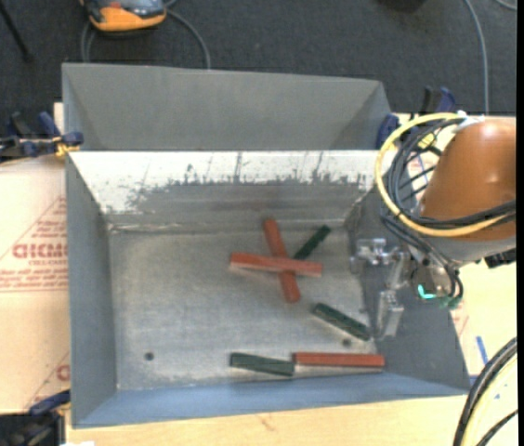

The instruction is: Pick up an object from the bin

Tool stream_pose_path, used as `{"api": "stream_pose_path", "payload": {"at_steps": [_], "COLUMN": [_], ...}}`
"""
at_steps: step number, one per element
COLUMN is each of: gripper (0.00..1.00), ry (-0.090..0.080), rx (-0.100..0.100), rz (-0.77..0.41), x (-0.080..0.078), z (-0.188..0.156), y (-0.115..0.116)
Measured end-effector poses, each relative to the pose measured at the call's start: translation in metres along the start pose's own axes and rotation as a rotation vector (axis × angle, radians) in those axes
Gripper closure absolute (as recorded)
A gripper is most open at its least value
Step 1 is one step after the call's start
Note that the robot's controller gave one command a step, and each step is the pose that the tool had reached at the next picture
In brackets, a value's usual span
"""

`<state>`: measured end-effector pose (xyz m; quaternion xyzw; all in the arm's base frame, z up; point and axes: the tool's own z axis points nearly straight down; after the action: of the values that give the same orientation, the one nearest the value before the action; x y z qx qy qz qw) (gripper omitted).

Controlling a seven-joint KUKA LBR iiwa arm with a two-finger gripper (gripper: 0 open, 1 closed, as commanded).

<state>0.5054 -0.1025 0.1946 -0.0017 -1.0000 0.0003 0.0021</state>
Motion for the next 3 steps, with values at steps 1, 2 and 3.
{"api": "stream_pose_path", "payload": {"at_steps": [1,2,3], "gripper": [0.00,0.00,1.00], "ry": [-0.008,-0.015,-0.009], "rx": [0.001,0.003,0.000], "rz": [-0.003,-0.011,0.070], "x": [-0.002,-0.005,0.013], "z": [-0.004,0.048,0.121], "y": [0.000,-0.015,-0.006]}}
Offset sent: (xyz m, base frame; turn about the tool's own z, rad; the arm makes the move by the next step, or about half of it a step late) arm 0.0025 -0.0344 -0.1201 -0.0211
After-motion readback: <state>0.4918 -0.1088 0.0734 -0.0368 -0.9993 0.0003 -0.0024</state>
